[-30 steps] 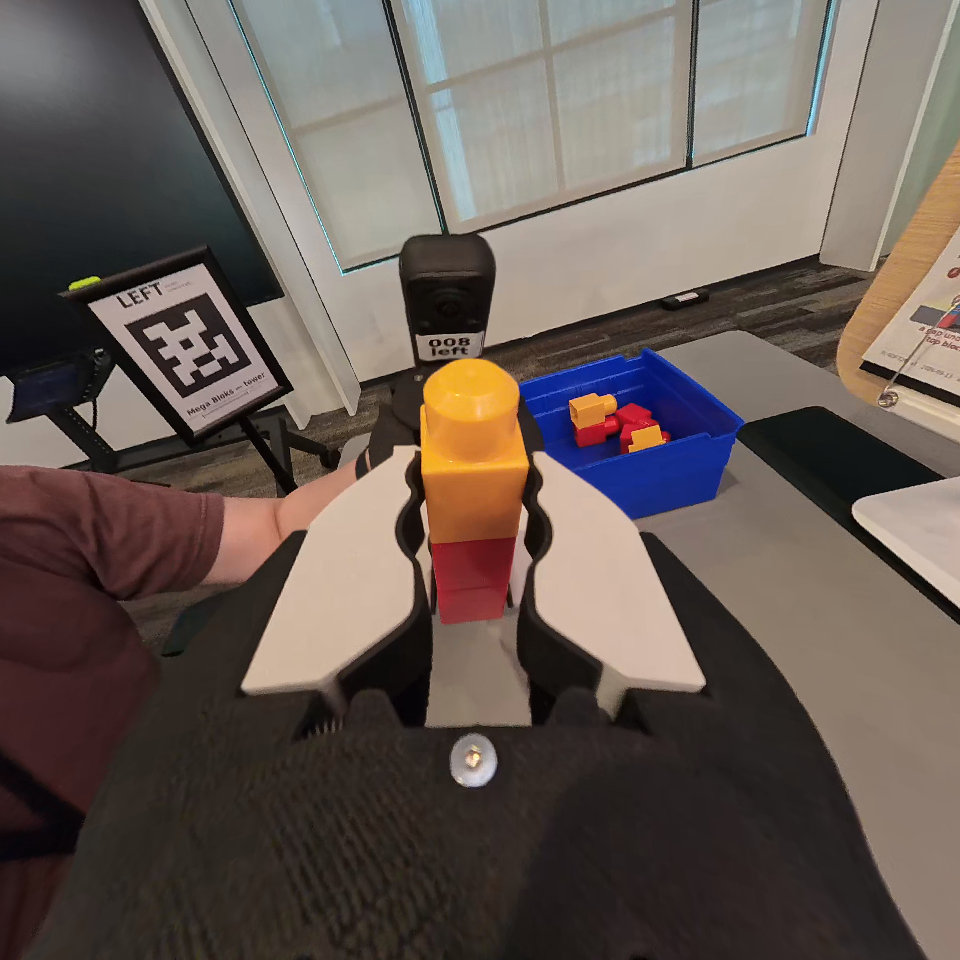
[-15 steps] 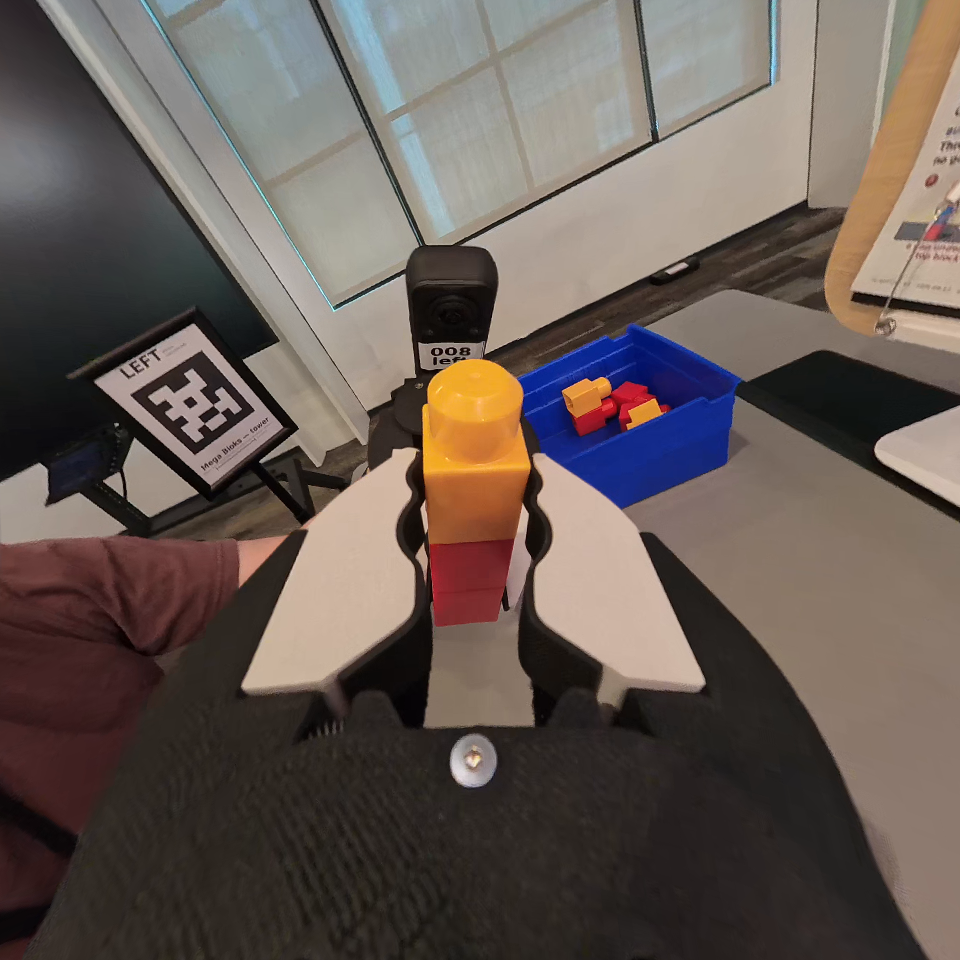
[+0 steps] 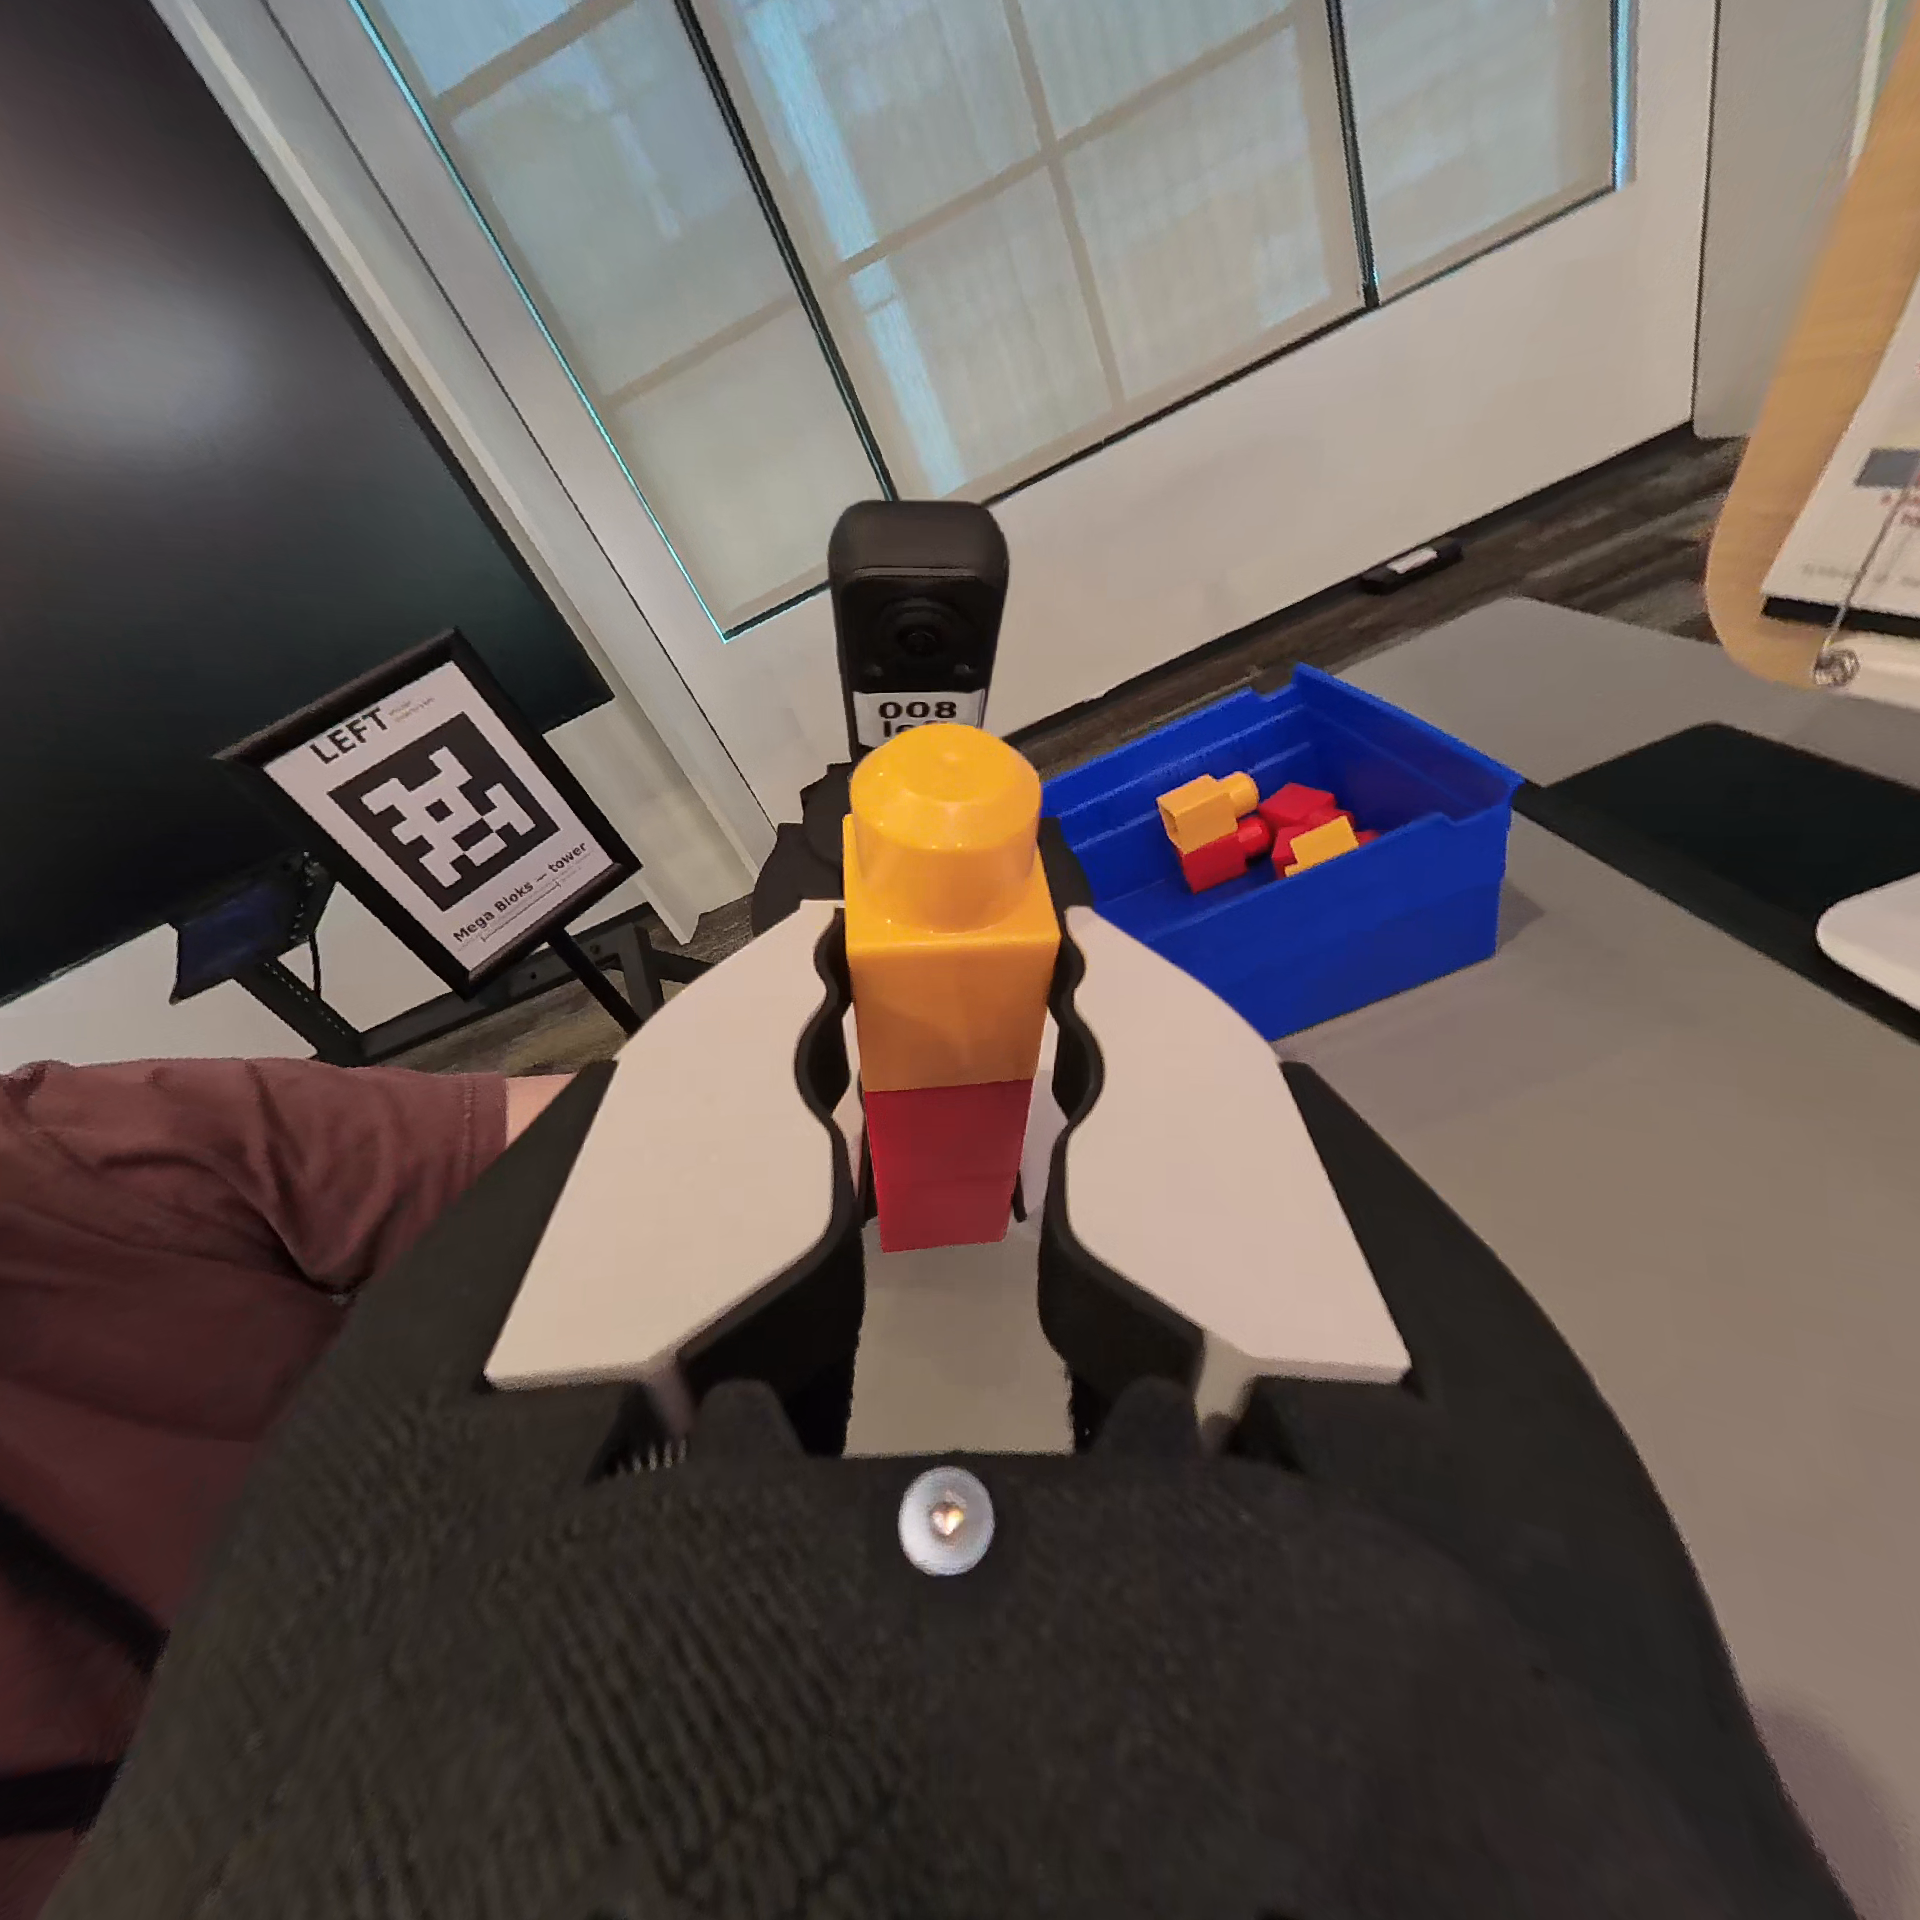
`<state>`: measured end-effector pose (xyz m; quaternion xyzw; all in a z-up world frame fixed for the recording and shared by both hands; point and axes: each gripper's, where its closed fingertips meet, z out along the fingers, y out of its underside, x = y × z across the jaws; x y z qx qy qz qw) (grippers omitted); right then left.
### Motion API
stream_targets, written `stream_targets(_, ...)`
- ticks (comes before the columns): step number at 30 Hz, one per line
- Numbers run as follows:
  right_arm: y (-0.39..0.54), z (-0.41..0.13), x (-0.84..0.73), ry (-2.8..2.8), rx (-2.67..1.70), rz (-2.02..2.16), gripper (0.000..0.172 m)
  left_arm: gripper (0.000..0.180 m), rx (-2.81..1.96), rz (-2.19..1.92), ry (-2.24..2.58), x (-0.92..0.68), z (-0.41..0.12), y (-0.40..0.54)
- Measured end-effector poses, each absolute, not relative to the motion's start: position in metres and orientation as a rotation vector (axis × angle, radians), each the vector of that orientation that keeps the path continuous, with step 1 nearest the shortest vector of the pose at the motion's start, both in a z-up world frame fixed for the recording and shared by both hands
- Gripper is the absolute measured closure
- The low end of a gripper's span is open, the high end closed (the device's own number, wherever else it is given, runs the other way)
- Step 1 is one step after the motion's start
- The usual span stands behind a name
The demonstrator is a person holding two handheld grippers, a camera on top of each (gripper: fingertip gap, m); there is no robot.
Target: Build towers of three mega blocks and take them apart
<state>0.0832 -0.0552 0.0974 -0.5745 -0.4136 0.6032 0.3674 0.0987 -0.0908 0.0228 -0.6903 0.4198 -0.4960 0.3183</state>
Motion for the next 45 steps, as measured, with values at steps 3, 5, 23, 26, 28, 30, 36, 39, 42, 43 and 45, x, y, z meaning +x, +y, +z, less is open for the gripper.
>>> stream_targets(3,-0.060,0.105,0.083,-1.073,-1.415,1.536,0.135,0.145,-1.784,-1.259,1.116,0.097,0.029,-0.092)
stream_targets(5,-0.063,0.107,0.083,-1.085,-1.401,1.520,0.135,0.145,-1.776,-1.235,1.131,0.096,0.030,-0.093)
stream_targets(23,-0.059,0.107,0.080,-1.009,-1.432,1.581,0.132,0.145,-1.797,-1.395,1.055,0.099,0.036,-0.096)
stream_targets(26,-0.057,0.105,0.081,-0.995,-1.442,1.615,0.135,0.145,-1.808,-1.404,1.046,0.099,0.035,-0.096)
stream_targets(28,-0.057,0.102,0.081,-1.019,-1.453,1.606,0.135,0.145,-1.824,-1.381,1.059,0.099,0.032,-0.095)
stream_targets(30,-0.057,0.099,0.082,-1.042,-1.463,1.583,0.135,0.145,-1.826,-1.378,1.071,0.099,0.030,-0.095)
stream_targets(36,-0.053,0.091,0.085,-1.057,-1.523,1.551,0.134,0.146,-1.834,-1.374,1.056,0.102,0.025,-0.090)
stream_targets(39,-0.055,0.088,0.084,-1.079,-1.543,1.543,0.134,0.146,-1.856,-1.341,1.078,0.101,0.021,-0.090)
stream_targets(42,-0.056,0.086,0.083,-1.098,-1.547,1.538,0.134,0.146,-1.873,-1.311,1.099,0.100,0.018,-0.091)
stream_targets(43,-0.057,0.086,0.083,-1.096,-1.543,1.538,0.134,0.146,-1.870,-1.313,1.100,0.100,0.019,-0.091)
stream_targets(45,-0.056,0.088,0.082,-1.095,-1.521,1.525,0.134,0.145,-1.856,-1.335,1.098,0.100,0.020,-0.092)
